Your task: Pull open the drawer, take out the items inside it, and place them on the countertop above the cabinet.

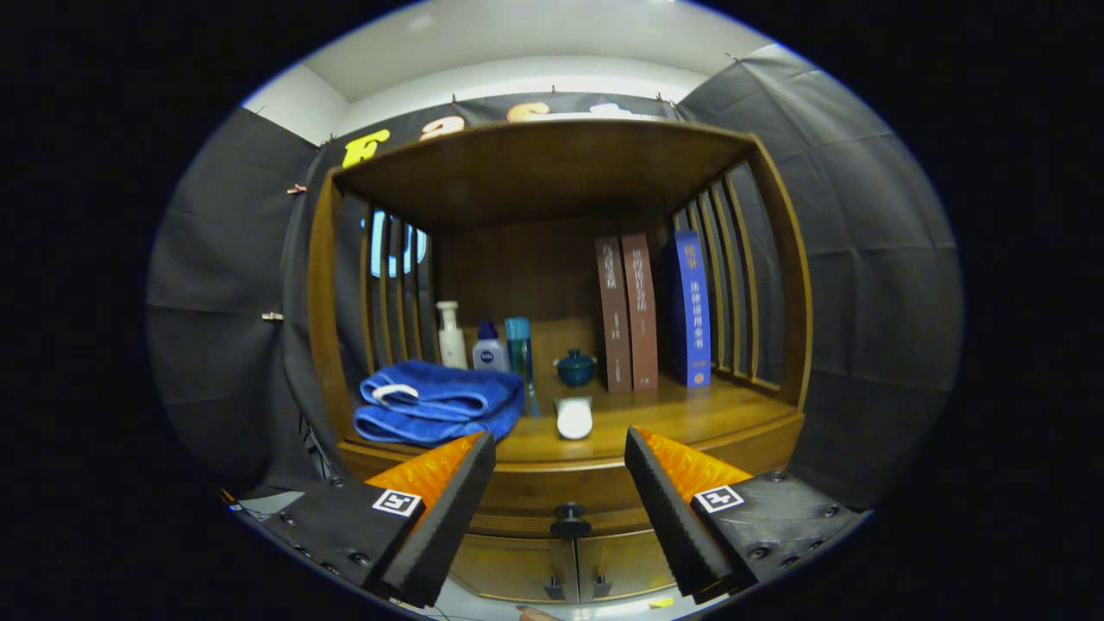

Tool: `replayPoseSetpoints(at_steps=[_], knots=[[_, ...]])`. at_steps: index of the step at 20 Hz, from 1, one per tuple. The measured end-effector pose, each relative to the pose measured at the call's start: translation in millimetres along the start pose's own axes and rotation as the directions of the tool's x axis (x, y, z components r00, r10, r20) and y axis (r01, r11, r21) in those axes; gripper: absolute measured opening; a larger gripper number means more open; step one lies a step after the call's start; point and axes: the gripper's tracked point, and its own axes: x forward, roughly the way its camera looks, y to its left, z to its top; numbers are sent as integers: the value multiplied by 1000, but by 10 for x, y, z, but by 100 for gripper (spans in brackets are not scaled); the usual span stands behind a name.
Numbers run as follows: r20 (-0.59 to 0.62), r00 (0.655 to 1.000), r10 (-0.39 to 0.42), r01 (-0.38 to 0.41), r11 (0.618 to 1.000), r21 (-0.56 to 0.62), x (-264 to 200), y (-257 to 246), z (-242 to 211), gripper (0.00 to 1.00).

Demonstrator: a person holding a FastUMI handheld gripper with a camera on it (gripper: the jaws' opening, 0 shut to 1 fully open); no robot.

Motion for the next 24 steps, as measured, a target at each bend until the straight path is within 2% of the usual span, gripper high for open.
replayPoseSetpoints(at_steps=[4, 10, 17, 24], knots=[[46, 999, -4, 6, 999, -35, -370, 66, 579, 99], [54, 998, 42, -37, 996, -79, -963, 274, 1103, 99], [49, 997, 62, -60, 997, -49, -1375, 330, 1299, 99], [33, 998, 47, -45, 996, -71, -1424, 235, 1315, 99]])
